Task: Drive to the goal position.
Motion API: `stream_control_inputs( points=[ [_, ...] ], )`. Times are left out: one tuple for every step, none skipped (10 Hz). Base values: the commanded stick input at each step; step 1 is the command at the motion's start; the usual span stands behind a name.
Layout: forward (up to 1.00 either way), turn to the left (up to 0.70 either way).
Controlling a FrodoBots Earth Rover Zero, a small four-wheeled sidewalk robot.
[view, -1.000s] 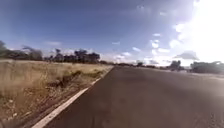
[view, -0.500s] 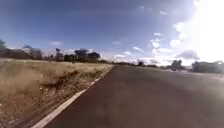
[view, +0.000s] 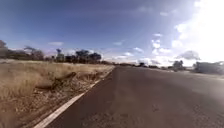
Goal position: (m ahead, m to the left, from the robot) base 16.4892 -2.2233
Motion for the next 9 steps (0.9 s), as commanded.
stream_control_inputs(
  points=[
    [0.5,0.0],
    [0.5,-0.16],
    [0.5,-0.4],
    [0.5,-0.5],
    [0.5,-0.5],
    [0.5,-0.38],
    [0.5,-0.13],
    [0.5,0.0],
    [0.5,0.0]
  ],
)
